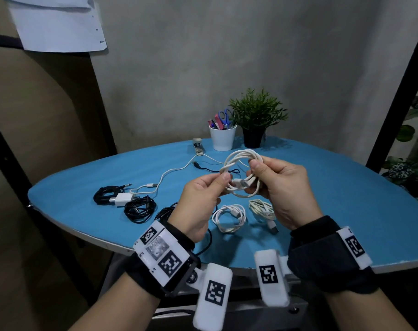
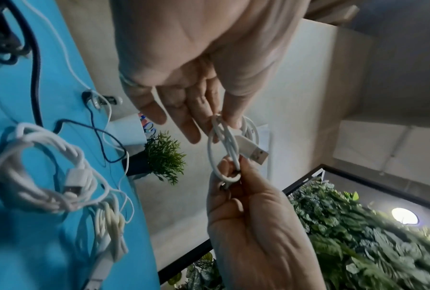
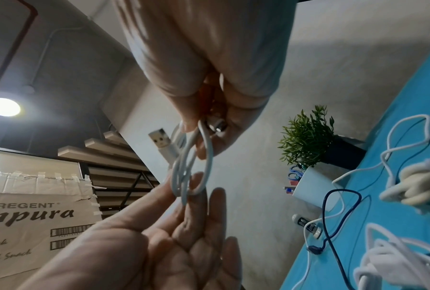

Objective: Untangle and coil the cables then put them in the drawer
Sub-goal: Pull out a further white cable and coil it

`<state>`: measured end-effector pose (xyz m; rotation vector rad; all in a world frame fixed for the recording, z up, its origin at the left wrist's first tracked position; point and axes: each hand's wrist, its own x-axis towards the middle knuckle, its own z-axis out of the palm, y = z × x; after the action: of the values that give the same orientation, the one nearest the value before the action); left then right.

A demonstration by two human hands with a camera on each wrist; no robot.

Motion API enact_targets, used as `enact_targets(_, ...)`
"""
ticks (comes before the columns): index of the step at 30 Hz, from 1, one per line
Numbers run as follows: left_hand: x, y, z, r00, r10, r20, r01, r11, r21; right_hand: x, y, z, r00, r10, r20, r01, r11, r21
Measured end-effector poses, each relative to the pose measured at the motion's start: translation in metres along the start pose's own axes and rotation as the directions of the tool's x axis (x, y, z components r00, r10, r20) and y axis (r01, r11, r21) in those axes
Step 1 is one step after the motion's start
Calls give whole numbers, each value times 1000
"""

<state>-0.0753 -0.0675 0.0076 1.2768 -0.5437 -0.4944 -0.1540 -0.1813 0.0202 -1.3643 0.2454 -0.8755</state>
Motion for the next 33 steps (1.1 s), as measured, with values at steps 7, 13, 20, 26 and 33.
enact_targets(7, -8, -2, -1, 958, -139, 251, 171, 979, -111, 1, 2, 0, 999, 42, 21, -43, 998, 36)
enact_targets(13, -9, 3, -11, 905, -148, 398, 234, 956, -178, 0, 4, -2, 997, 64, 46, -66, 997, 46)
enact_targets(20, -7, 5, -17, 906, -148, 396, 196, 977, -84, -1, 5, -1, 989, 103, 107, -107, 994, 37)
enact_targets(26, -6, -6, -11, 974, -66, 215, 77, 996, -41, -1, 3, -3, 985, 132, 114, -128, 991, -42)
enact_targets(33, -8, -12, -4, 997, -7, 75, 27, 965, -261, -1, 5, -6, 989, 71, 127, -61, 995, -79)
